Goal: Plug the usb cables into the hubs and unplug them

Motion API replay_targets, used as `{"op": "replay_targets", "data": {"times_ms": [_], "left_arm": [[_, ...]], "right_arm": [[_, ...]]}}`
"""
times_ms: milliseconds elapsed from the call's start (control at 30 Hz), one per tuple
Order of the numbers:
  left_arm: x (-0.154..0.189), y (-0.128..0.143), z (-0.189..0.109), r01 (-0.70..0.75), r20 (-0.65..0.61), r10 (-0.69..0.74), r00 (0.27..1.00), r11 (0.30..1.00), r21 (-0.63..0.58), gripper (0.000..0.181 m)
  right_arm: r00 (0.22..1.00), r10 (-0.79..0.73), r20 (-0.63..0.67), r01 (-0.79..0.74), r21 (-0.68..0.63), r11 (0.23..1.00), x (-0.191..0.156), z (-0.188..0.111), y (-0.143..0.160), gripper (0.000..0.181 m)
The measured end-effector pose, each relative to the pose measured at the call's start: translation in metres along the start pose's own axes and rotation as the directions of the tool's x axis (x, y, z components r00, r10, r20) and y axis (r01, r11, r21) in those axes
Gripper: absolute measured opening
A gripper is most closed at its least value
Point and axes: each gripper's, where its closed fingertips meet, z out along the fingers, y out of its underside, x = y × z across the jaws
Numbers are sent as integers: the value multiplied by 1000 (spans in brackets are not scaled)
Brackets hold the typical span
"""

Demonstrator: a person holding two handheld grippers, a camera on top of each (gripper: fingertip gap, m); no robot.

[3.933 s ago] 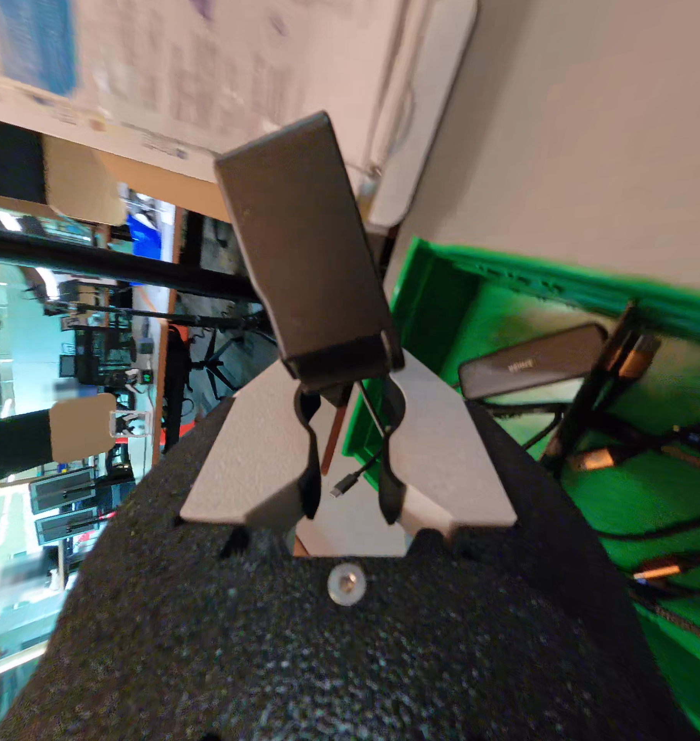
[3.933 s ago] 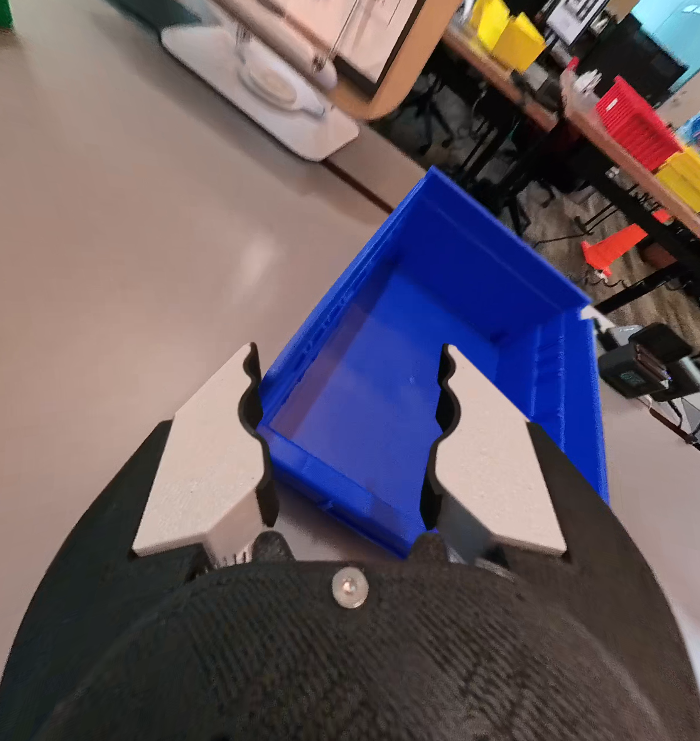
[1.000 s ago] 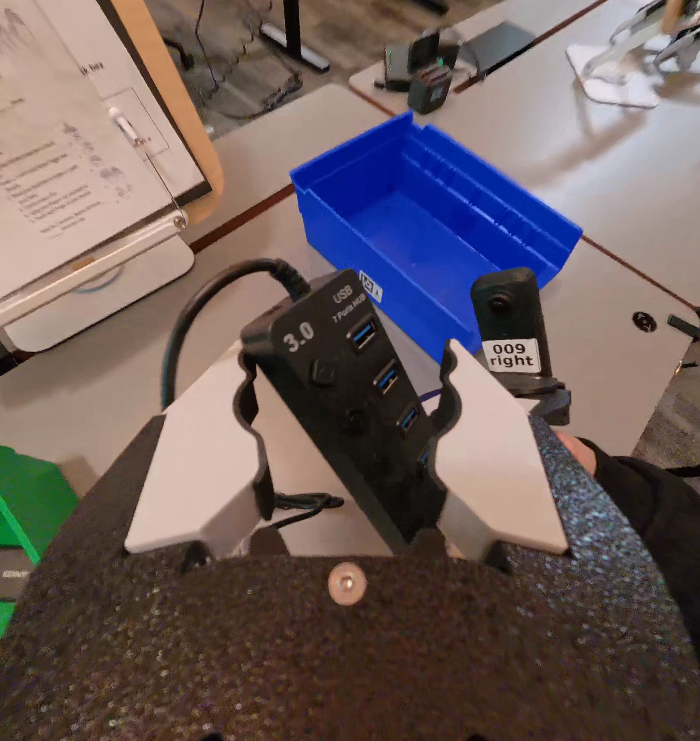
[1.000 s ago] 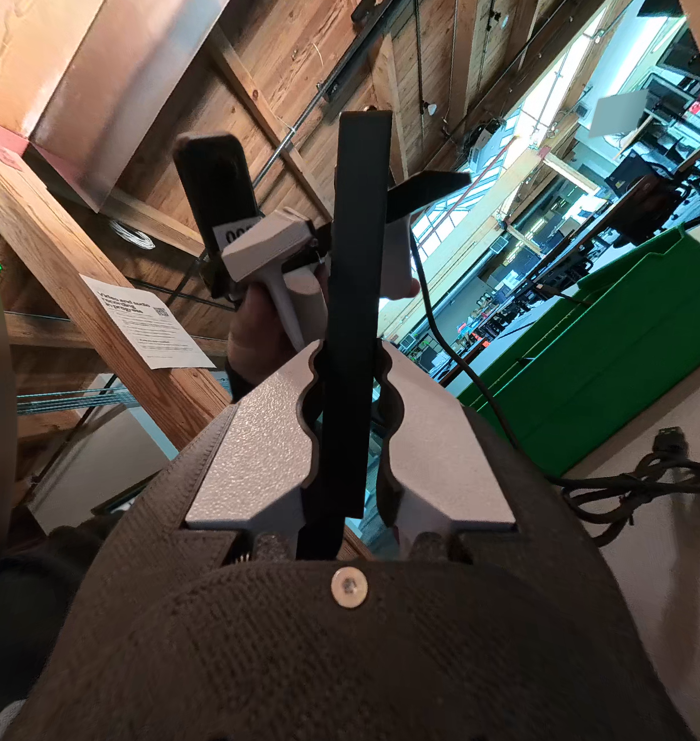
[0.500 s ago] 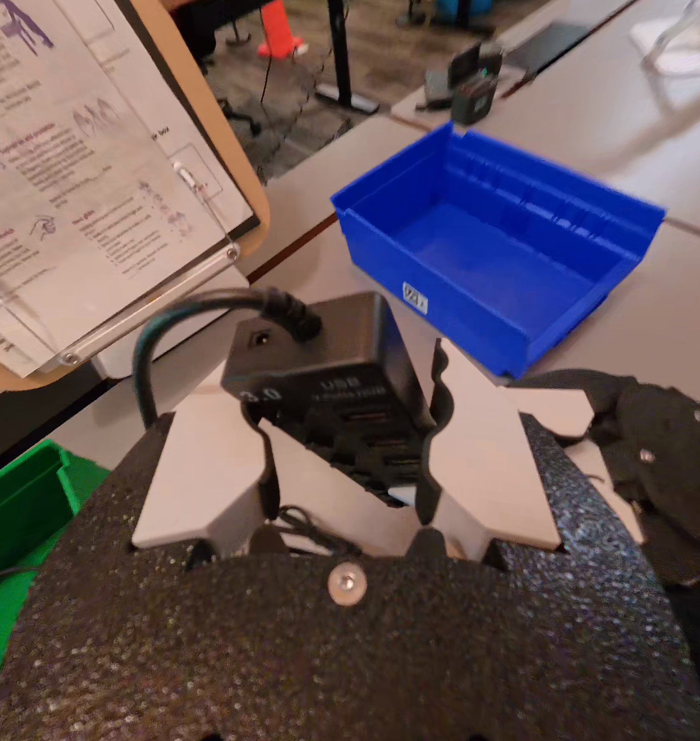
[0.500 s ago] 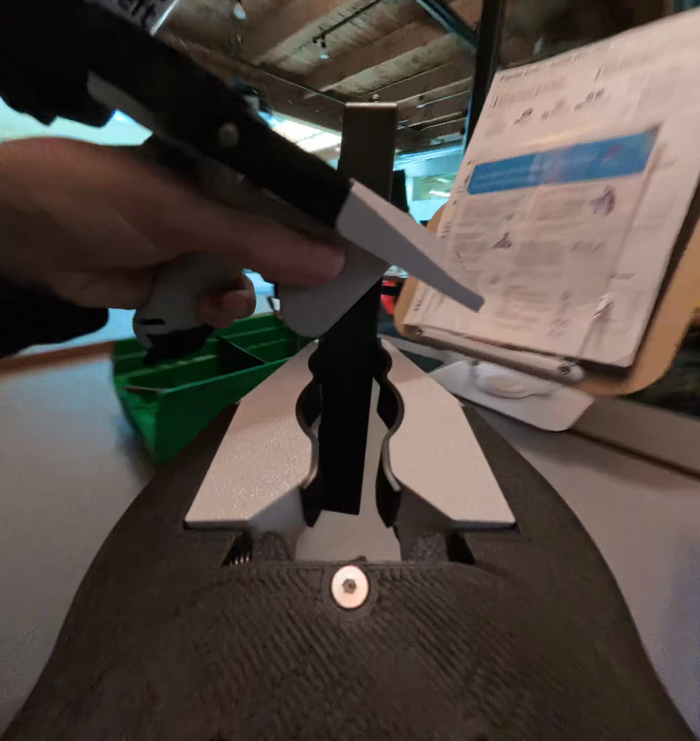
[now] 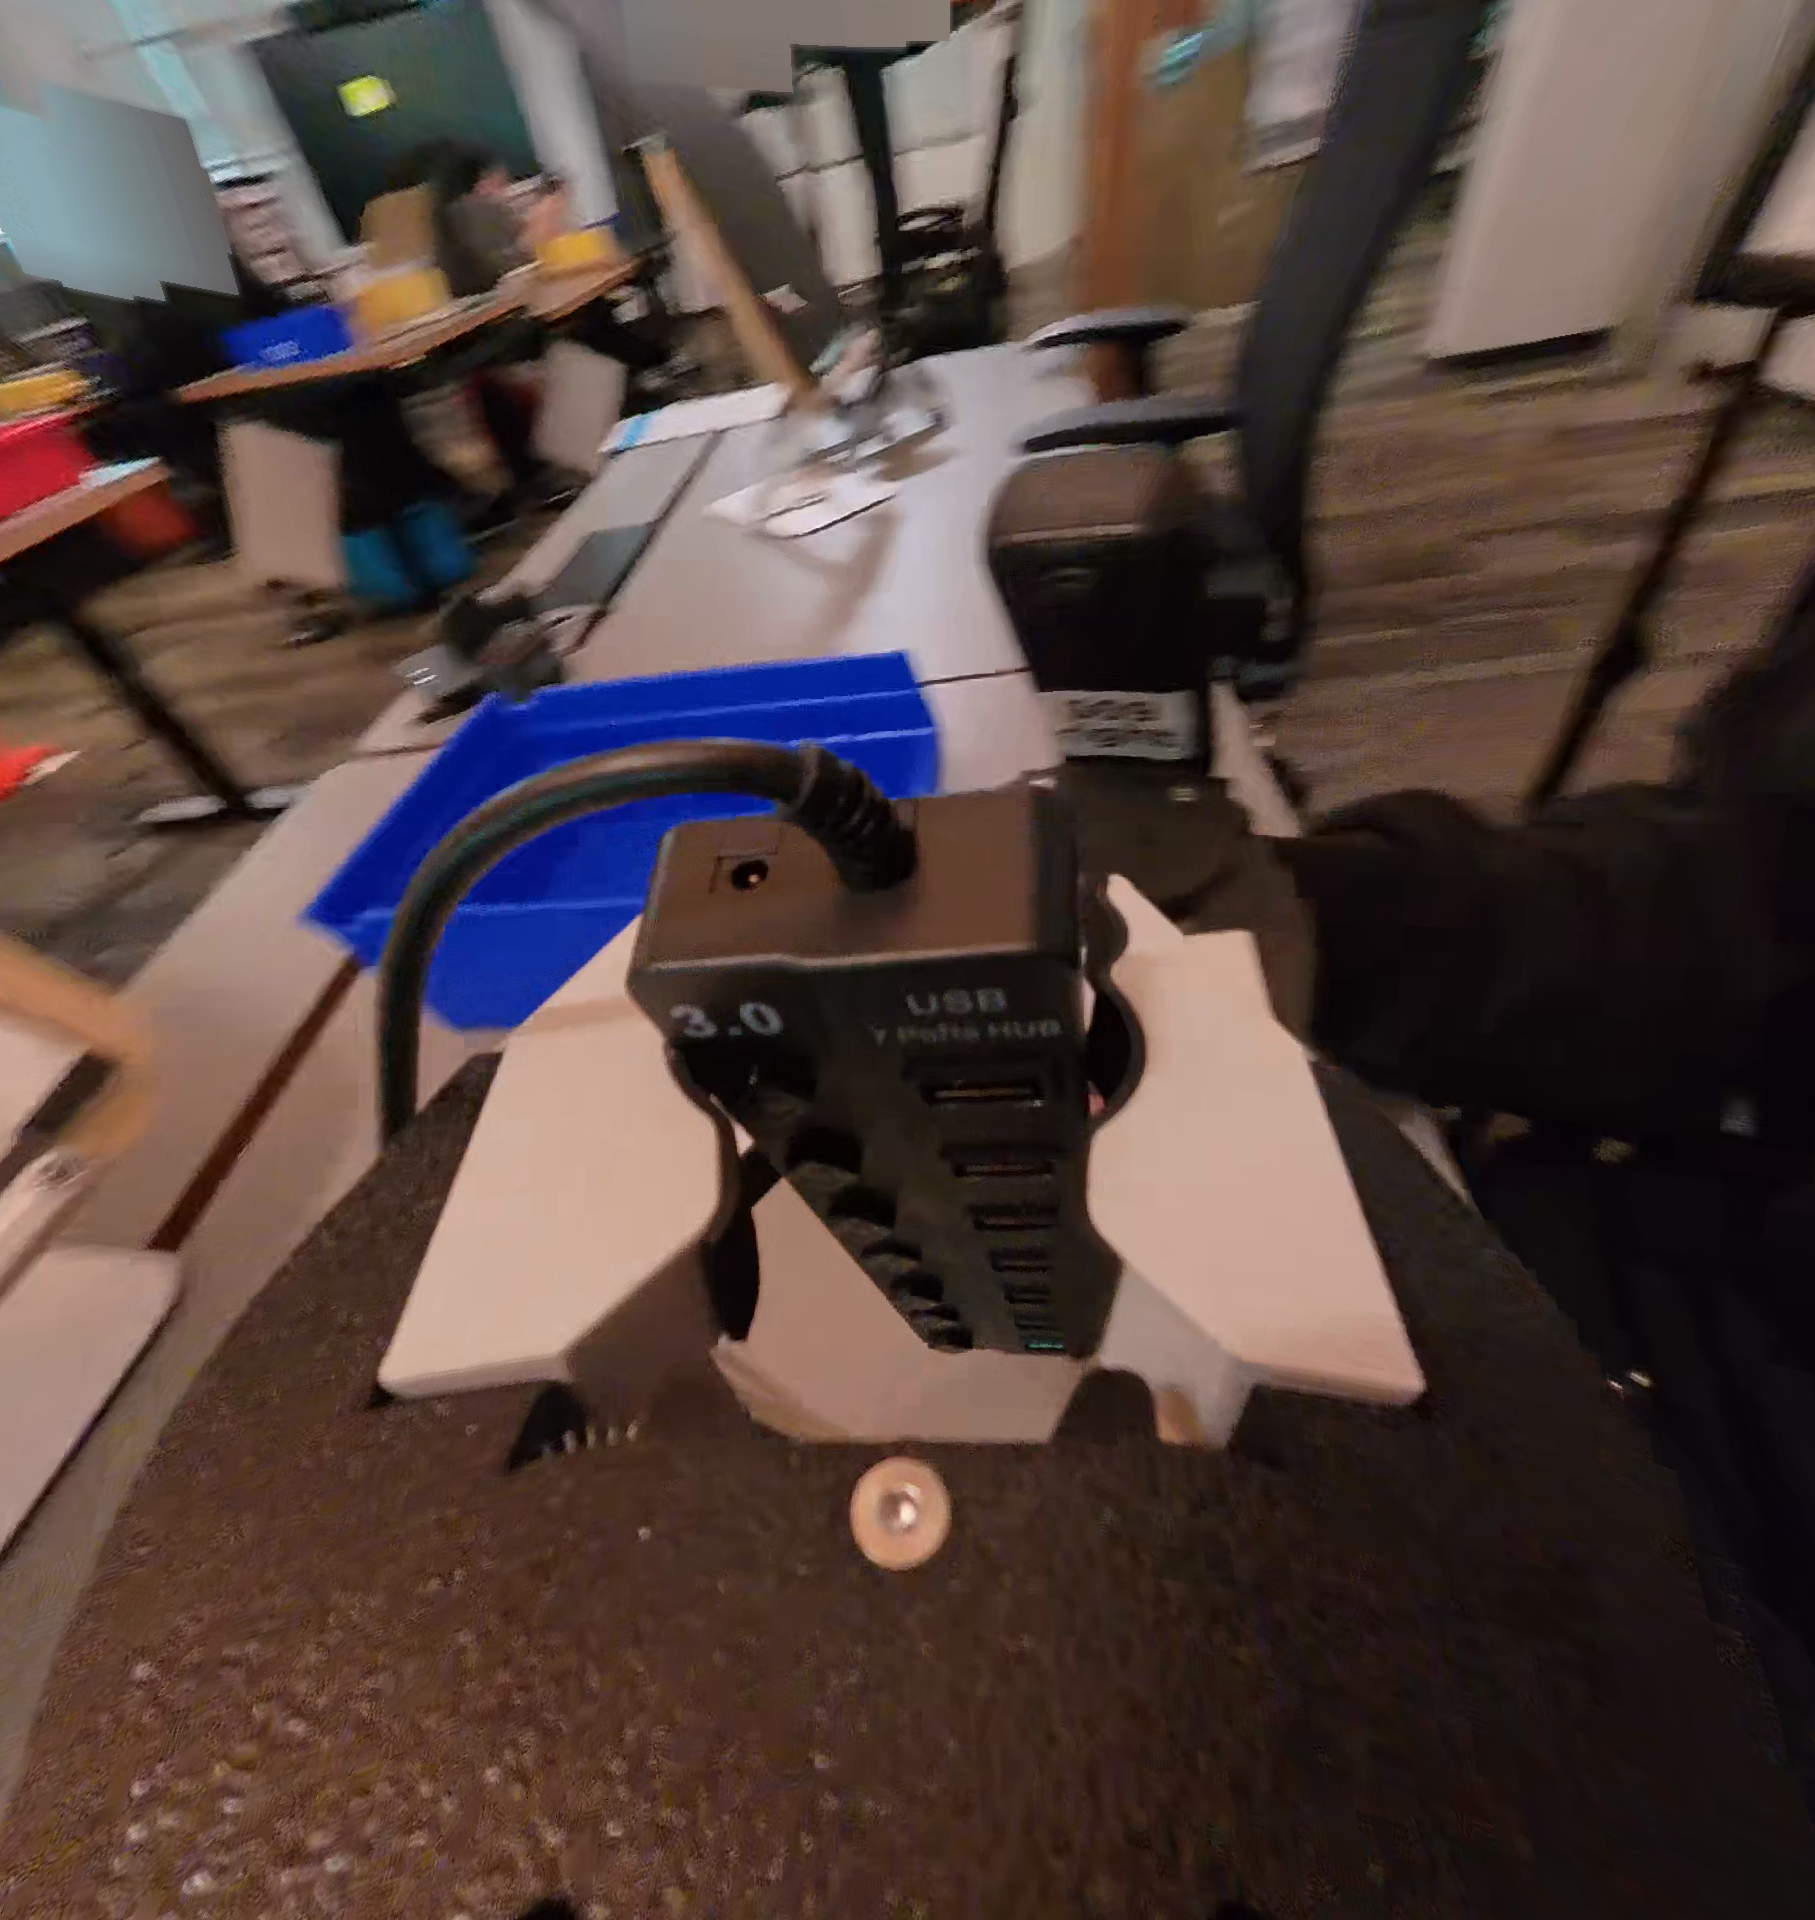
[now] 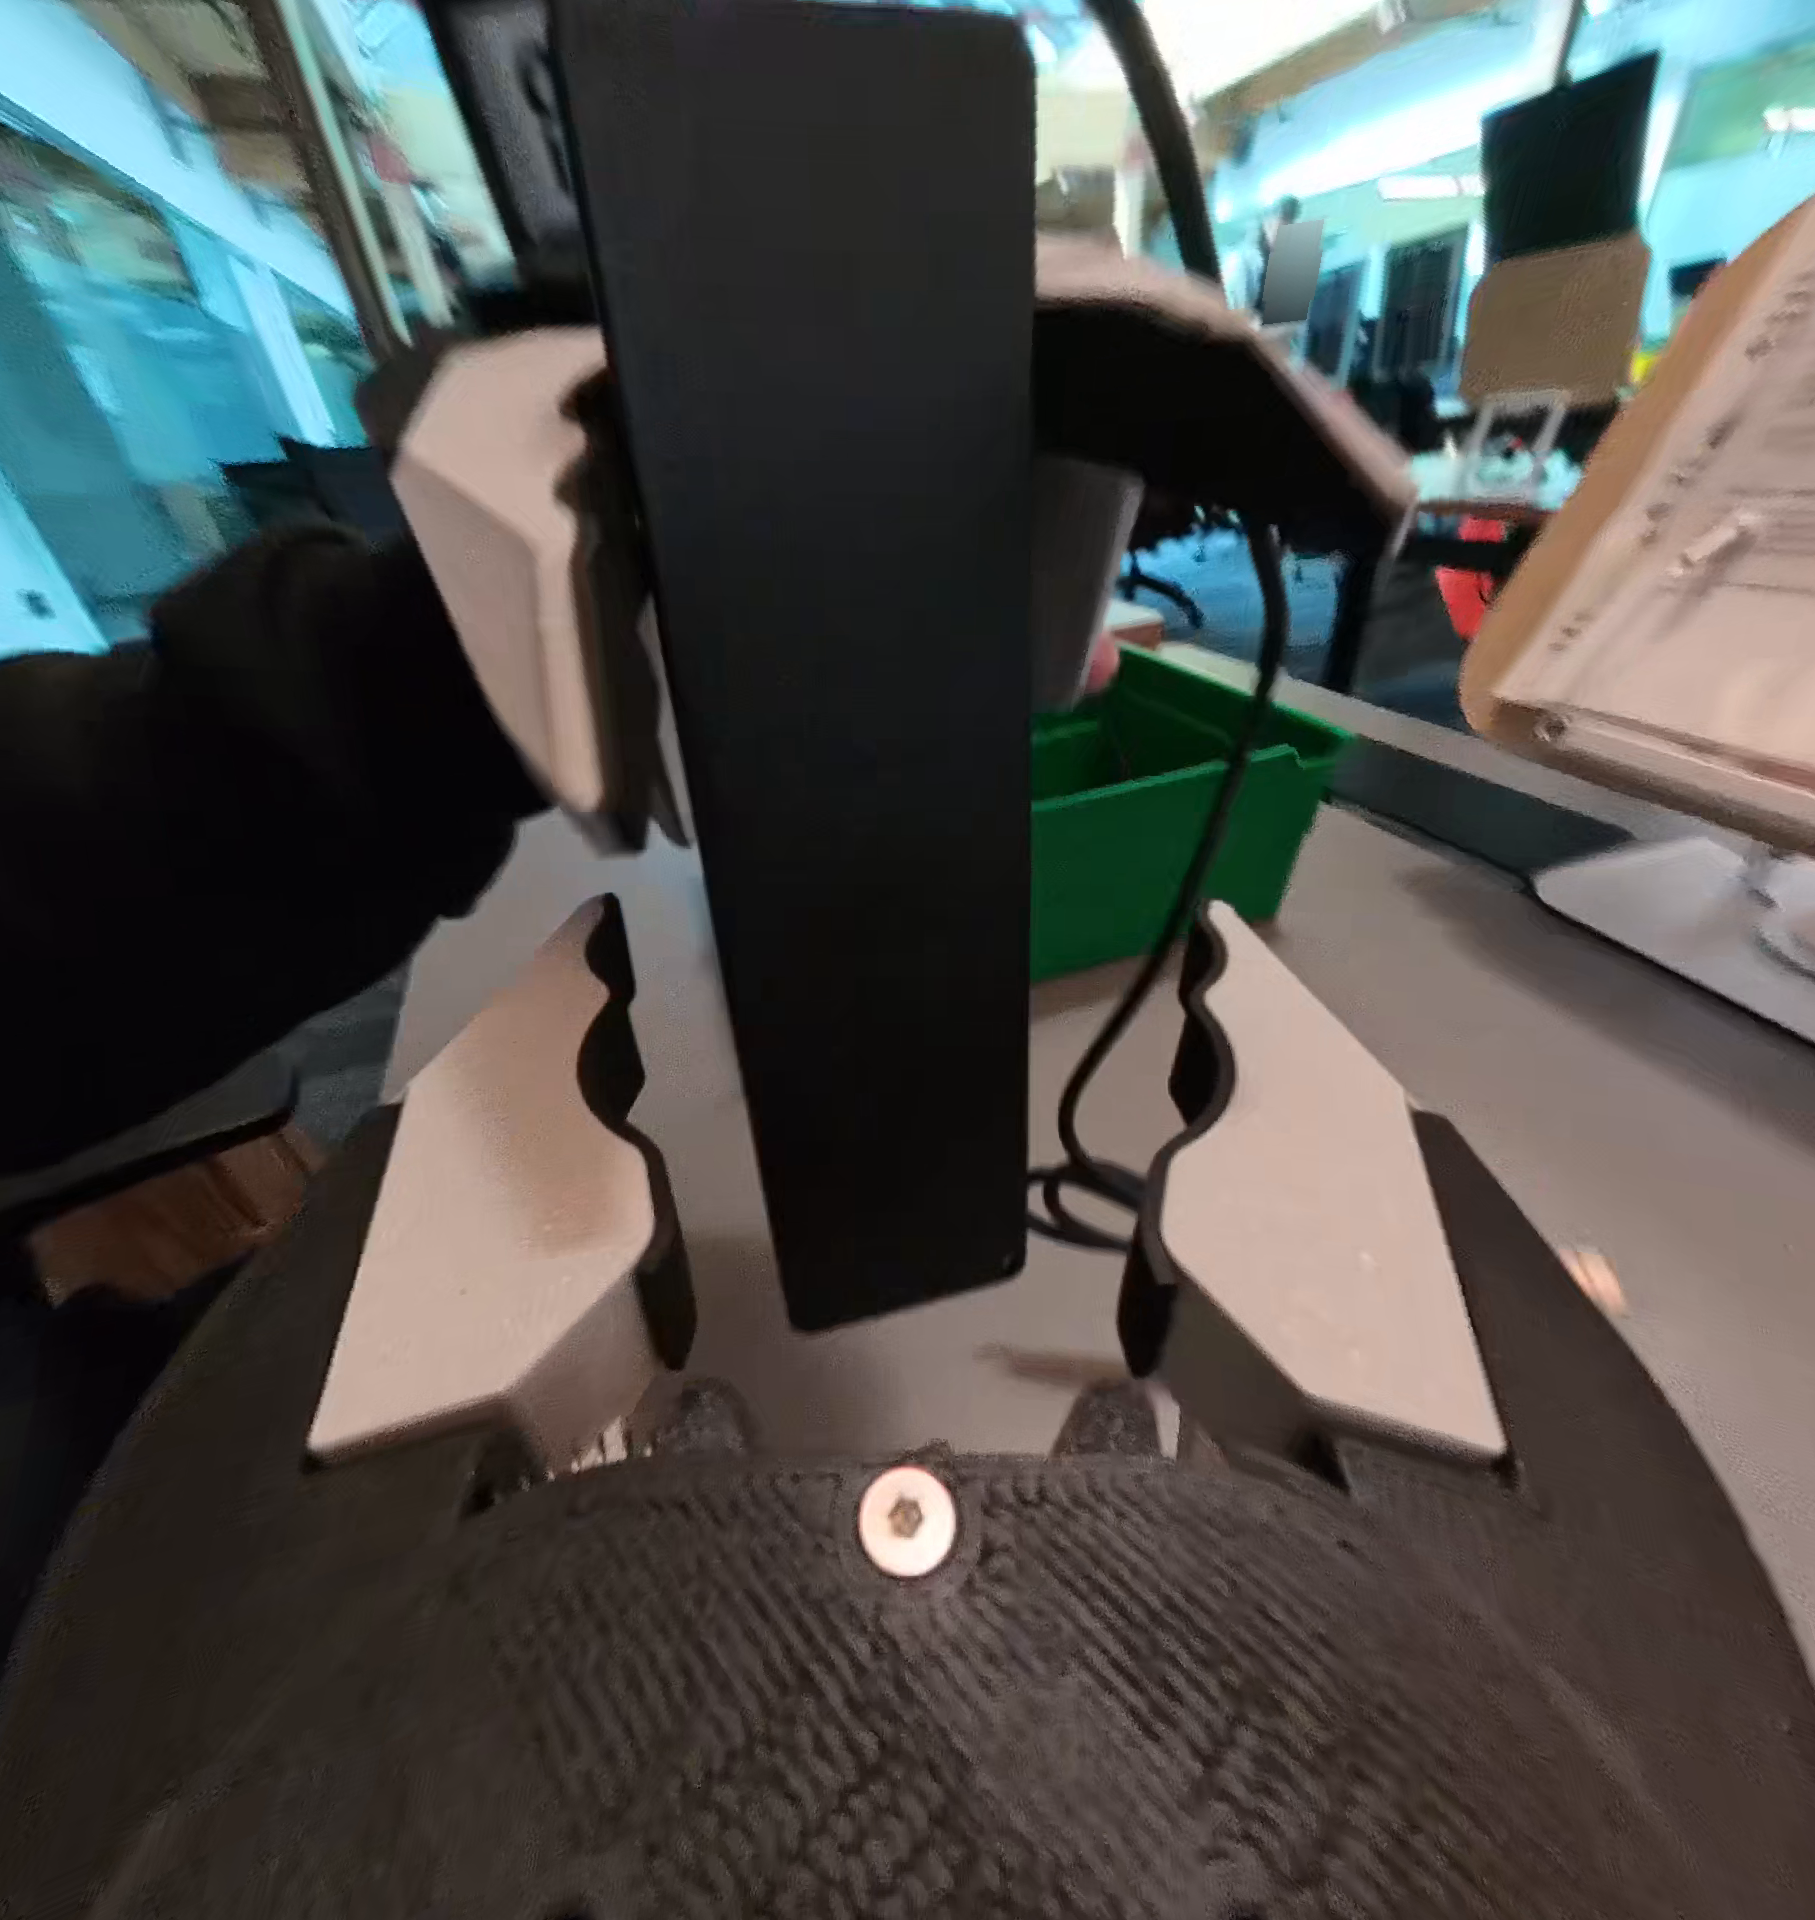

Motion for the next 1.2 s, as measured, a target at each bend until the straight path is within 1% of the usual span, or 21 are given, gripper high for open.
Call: {"op": "replay_targets", "data": {"times_ms": [33, 100, 133, 167, 200, 267, 367, 433, 500, 567, 600, 667, 700, 733, 767, 867, 900, 933, 1000, 1100, 1200], "left_arm": [[10, 0, 0, -7, -52, 8, 999, 1000, 15, 66], [21, 7, 2, -44, -100, 44, 994, 999, 8, 66], [26, 9, 3, -56, -118, 56, 991, 998, 6, 66], [29, 11, 4, -54, -136, 55, 989, 998, 11, 66], [31, 12, 4, -46, -145, 47, 988, 999, 14, 66], [31, 16, 4, -32, -151, 32, 988, 999, 0, 68], [27, 22, 3, -53, -104, 47, 993, 997, -57, 72], [25, 28, 1, -93, -66, 84, 994, 984, -151, 76], [21, 35, -7, -122, -46, 114, 992, 956, -268, 78], [16, 37, -17, -129, -20, 130, 991, 932, -339, 76], [17, 38, -21, -126, -26, 125, 992, 927, -352, 74], [20, 33, -24, -100, -33, 94, 995, 938, -333, 73], [22, 28, -24, -82, -35, 75, 997, 950, -301, 69], [22, 24, -24, -68, -34, 61, 998, 959, -276, 58], [23, 24, -24, -63, -35, 55, 998, 958, -280, 58], [24, 27, -23, -117, -33, 112, 993, 946, -303, 57], [25, 26, -22, -124, -28, 121, 992, 944, -307, 57], [26, 25, -21, -131, -26, 129, 991, 942, -309, 57], [30, 23, -18, -147, -42, 141, 989, 937, -316, 56], [37, 23, -13, -162, -71, 147, 987, 934, -319, 56], [41, 20, -10, -187, -85, 168, 982, 934, -304, 56]], "right_arm": [[1000, -8, 9, 7, 32, 999, -3, 0, -4, 103], [999, -26, 33, 25, 45, 999, -11, 2, -6, 101], [999, -36, 39, 35, 27, 999, -13, 5, -2, 93], [997, -53, 56, 53, 6, 999, -17, 6, 2, 80], [993, -75, 96, 75, 2, 997, -24, 7, 4, 63], [991, -62, 114, 66, -26, 998, -26, 9, 9, 60], [988, -42, 148, 47, -31, 998, -28, 11, 12, 60], [986, -69, 149, 76, -44, 996, -26, 9, 16, 60], [988, -108, 111, 114, -52, 992, -17, 5, 18, 59], [984, -137, 116, 141, -32, 989, -16, -1, 14, 59], [981, -154, 118, 158, -23, 987, -16, -4, 12, 59], [977, -181, 116, 186, -34, 982, -14, -7, 13, 59], [974, -196, 117, 202, -41, 979, -14, -8, 15, 59], [972, -204, 116, 210, -43, 977, -15, -8, 15, 59], [973, -203, 112, 211, -63, 976, -14, -7, 18, 59], [970, -232, 71, 239, -105, 965, -11, -2, 25, 56], [973, -221, 63, 226, -94, 970, -12, -1, 23, 55], [978, -197, 66, 201, -56, 978, -15, 0, 17, 55], [987, -134, 92, 131, 29, 991, -21, 0, 3, 64], [985, -137, 103, 137, 12, 991, -23, 1, 6, 74], [984, -118, 131, 119, 7, 993, -28, 3, 9, 75]]}}
